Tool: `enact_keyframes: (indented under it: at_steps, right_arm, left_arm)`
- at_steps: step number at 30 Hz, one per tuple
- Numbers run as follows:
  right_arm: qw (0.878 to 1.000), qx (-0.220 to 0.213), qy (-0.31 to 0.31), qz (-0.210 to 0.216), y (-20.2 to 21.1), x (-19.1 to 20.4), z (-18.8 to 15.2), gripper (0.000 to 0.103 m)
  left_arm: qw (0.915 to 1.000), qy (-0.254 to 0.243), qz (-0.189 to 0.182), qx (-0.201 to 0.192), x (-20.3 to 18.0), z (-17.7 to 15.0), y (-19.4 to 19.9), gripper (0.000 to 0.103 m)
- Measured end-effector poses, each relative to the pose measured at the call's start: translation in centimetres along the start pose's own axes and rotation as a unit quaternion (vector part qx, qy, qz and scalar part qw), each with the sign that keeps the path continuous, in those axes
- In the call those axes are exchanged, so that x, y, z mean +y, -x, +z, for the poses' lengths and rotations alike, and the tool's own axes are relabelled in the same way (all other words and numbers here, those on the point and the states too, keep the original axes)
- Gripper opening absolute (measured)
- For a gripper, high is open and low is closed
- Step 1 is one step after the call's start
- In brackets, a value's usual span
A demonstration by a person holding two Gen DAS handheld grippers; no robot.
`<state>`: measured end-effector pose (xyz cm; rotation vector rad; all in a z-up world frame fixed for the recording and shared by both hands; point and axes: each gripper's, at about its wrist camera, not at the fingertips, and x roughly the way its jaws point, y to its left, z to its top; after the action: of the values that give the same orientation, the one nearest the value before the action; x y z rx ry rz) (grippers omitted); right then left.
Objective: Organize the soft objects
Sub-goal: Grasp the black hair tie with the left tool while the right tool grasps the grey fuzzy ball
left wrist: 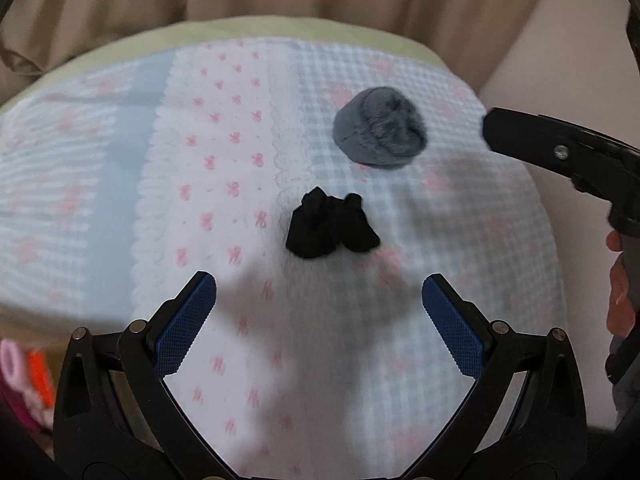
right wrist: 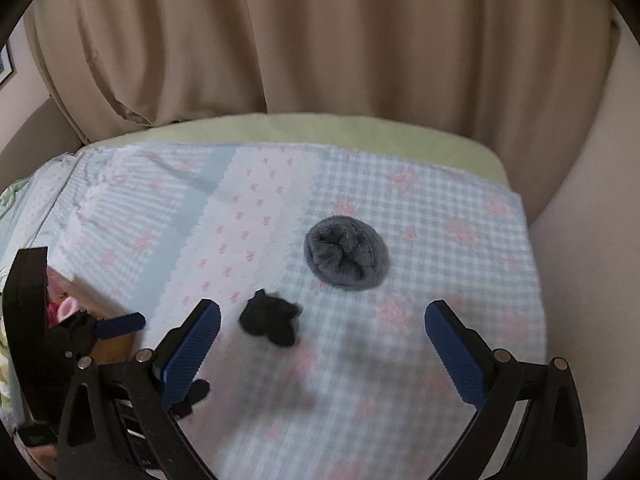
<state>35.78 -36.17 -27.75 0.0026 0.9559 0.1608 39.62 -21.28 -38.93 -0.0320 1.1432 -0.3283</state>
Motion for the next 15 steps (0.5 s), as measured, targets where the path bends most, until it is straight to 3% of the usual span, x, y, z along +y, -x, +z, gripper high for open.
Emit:
enact_keyframes:
  at_steps: [7, 9, 13, 15]
  right_arm:
    - [0.999, 0.040, 0.006, 0.005, -10.1, -1.4, 1.3, 0.102]
    - [0.999, 0.048, 0.001, 0.011, -12.2, -1.6, 1.5, 0.102]
    - [0.998, 0.054, -0.002, 0.016, -15.5, -1.8, 1.9, 0.102]
    - [0.999, 0.050, -0.004, 0.019, -16.5, -1.8, 2.3, 0.101]
  left_arm:
    - [0.9999, -0.014, -0.002, 0.003, -0.4, 1.3, -6.4, 0.093]
    - [0.9998, -0.017, -0.006, 0.004, -0.5, 1.4, -7.5, 0.084]
    - [0.9997, -0.022, -0.009, -0.003, -0.8, 1.8, -9.0, 0.077]
    - [0.9996, -0.027, -0.008, -0.008, -1.0, 2.1, -9.2, 0.059]
